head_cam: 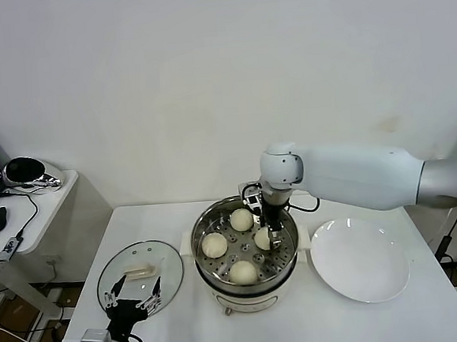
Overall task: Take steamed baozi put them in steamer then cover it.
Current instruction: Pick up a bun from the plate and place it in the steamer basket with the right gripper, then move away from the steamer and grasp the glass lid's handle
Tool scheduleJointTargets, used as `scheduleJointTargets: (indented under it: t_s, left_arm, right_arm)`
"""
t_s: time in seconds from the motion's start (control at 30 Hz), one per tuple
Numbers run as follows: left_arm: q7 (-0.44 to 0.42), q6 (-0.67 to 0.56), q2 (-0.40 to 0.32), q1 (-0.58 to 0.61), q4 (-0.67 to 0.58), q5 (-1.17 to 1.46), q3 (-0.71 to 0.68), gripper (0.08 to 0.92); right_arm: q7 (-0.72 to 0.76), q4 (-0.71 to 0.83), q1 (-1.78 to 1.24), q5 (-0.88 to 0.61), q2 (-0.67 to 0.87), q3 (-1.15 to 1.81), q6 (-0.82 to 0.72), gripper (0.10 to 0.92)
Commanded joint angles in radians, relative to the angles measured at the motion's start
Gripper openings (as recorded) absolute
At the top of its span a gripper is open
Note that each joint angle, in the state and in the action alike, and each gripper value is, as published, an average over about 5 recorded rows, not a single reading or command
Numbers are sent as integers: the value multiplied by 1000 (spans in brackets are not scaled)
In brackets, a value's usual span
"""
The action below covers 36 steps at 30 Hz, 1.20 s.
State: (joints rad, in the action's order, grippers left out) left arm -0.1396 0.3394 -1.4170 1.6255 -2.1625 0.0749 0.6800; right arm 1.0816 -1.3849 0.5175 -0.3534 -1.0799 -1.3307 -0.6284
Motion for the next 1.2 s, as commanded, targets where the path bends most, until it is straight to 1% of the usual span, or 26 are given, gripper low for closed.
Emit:
scheduleJointTargets:
  t_s: [0.03,0.13,0.27,0.4,0.5,0.57,0.7,0.77,0.83,0.93,1.07,1.2]
  left_arm:
    - [-5,3,2,4,-13,-2,5,823]
    - [-9,7,9,6,-23,-5,10,823]
    - [-10,9,19,7,-22,-10,12,823]
    - [-5,2,12,-1,-12,11,9,823]
    - [2,-6,5,-16,2,53,7,823]
    - [3,-19,4,-29,19,66,4,823]
    - [-6,-33,0,-57,40,68,3,823]
    - [-13,-42,4,-66,42,64,2,823]
    - [-15,-56,8,-76,56,55,-1,823]
    - [-11,-78,7,-95,94,16,-7,823]
    - [-6,-96,10,-110,123,-33,-14,823]
    - [9,-123,16,-136,148,-112,-15,823]
  right_arm:
    - [20,-47,22,14,88,99,12,783]
    - [39,-104,57,3,170,179,34,817]
    - [19,-178,21,-35,302,331,53,822]
    - [-107,-207,-157,-109,438,576,96,823]
    - [-316,-241,-372,-199,527,813,149,823]
    - [-479,-269,-540,-266,568,964,213,823]
    - [-749,-309,-822,-405,605,1169,347,823]
    - [-844,-326,-981,-442,594,1313,393,823]
    - [-886,-341,-1153,-451,552,1500,420,823]
    - [-942,-361,-1373,-464,448,1743,446,823]
    - [-996,-368,-1608,-468,308,1942,510,823]
    - [-1023,-375,-1786,-470,180,2067,566,823]
